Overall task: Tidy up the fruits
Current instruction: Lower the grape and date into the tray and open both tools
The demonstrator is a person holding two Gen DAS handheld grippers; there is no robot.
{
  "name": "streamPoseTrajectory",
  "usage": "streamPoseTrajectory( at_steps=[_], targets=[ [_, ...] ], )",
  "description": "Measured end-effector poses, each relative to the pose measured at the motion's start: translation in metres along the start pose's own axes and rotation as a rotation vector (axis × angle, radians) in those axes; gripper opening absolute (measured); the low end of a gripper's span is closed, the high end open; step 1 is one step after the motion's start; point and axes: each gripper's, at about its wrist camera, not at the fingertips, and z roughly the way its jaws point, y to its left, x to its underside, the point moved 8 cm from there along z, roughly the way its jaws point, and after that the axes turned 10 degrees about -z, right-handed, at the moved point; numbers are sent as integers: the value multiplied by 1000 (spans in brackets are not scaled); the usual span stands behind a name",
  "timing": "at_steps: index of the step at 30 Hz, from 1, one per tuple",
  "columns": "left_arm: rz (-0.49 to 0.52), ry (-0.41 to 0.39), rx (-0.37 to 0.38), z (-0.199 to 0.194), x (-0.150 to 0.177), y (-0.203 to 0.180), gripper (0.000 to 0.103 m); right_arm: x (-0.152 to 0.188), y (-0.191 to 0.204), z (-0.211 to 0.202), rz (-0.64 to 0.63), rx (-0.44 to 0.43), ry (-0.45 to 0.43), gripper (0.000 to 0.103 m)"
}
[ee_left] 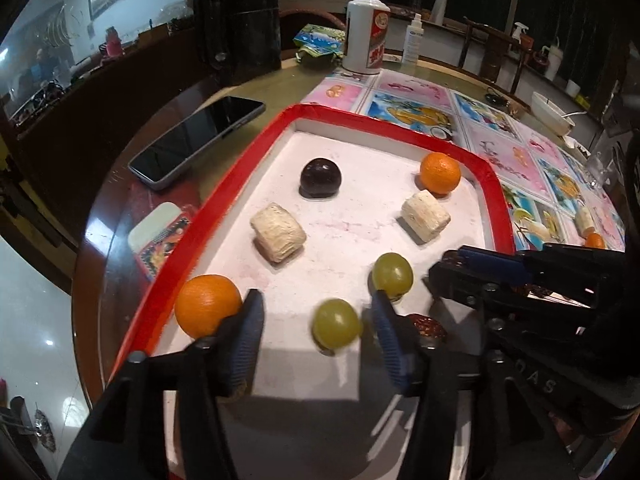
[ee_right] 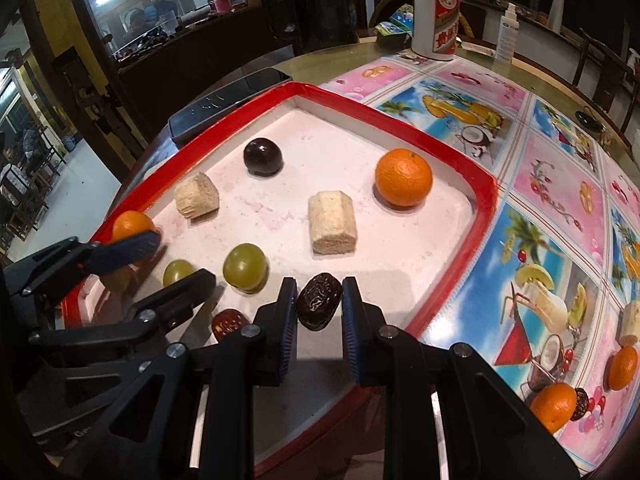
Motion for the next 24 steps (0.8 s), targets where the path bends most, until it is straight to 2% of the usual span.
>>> streamPoseTrajectory(
  at_steps=[1, 7, 16, 24],
  targets=[
    [-5, -2, 1, -1, 0, 1, 65, 0, 0, -1, 1, 3, 0, 26],
    [-4, -8, -9, -8, 2, 4, 67, 1, 0, -13, 2, 28, -16, 38],
    [-10, -45, -18, -29, 6, 5, 67, 7, 6, -37, -10, 42, -37, 40],
    [2, -65, -4, -49, 19, -10, 68, 37, 5, -66, -3, 48, -43, 41]
  ],
)
